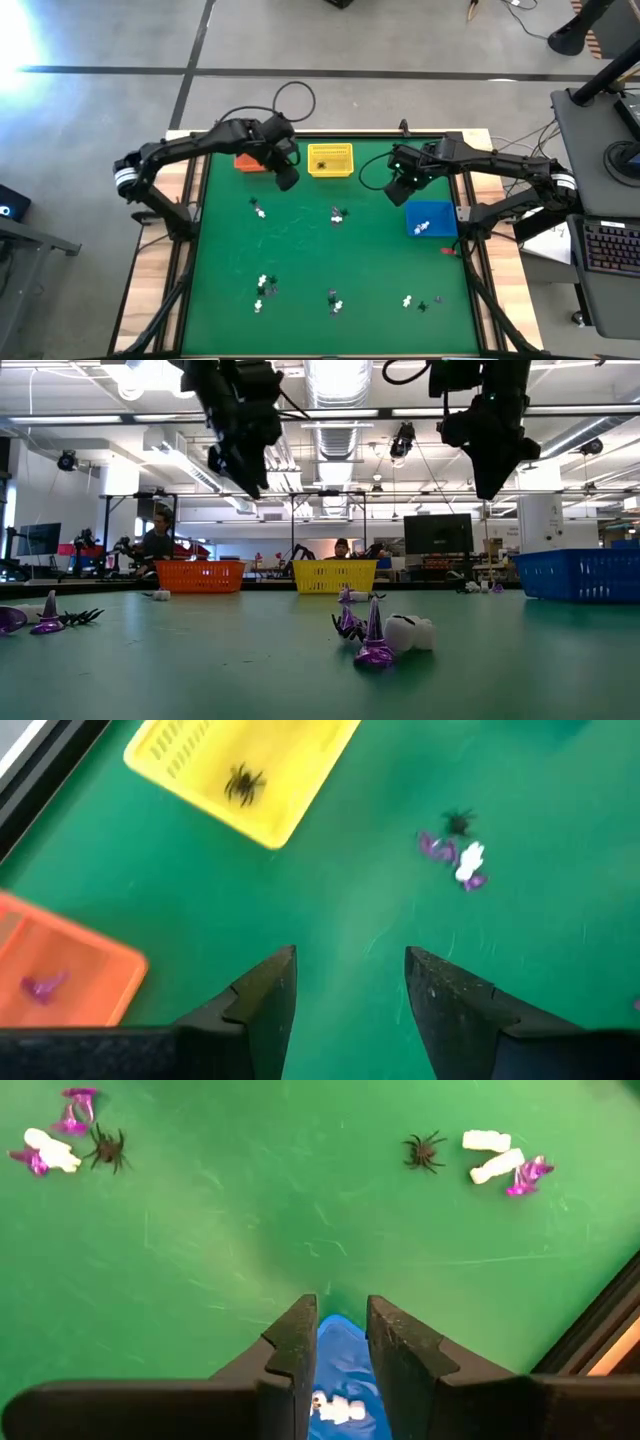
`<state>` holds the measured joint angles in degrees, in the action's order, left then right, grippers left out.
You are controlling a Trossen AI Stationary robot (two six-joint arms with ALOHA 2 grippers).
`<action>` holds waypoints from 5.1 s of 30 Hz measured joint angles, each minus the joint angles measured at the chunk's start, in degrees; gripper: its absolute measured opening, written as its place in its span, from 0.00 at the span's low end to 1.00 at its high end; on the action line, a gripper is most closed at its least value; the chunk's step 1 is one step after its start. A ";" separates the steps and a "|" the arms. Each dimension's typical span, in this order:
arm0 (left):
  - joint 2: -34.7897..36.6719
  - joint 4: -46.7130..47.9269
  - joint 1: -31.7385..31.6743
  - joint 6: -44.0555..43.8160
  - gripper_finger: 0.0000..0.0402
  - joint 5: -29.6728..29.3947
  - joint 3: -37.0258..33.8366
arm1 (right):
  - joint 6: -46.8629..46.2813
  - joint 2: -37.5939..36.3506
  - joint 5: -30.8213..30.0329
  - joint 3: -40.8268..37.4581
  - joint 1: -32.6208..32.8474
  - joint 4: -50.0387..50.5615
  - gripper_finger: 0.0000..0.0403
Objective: Sort Halloween decoration
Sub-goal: Put the violet hat toy into the orange basket
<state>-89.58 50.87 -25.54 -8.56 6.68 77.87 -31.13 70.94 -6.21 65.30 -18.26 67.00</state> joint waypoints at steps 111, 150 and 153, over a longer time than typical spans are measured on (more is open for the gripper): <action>-28.65 -26.27 17.25 9.07 0.01 3.91 0.00 | 7.78 -0.07 -2.93 0.09 -0.26 -0.02 0.23; -27.69 -27.74 17.25 5.03 0.22 9.05 0.00 | 8.13 -0.07 -3.00 0.09 -0.26 -0.02 0.23; -27.69 -28.15 17.25 6.02 0.24 9.74 0.00 | 7.93 -0.07 -3.02 0.09 -0.26 -0.02 0.23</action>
<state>-117.27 22.72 -8.29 -2.54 16.42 77.87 -23.20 70.87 -9.23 65.39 -18.52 66.98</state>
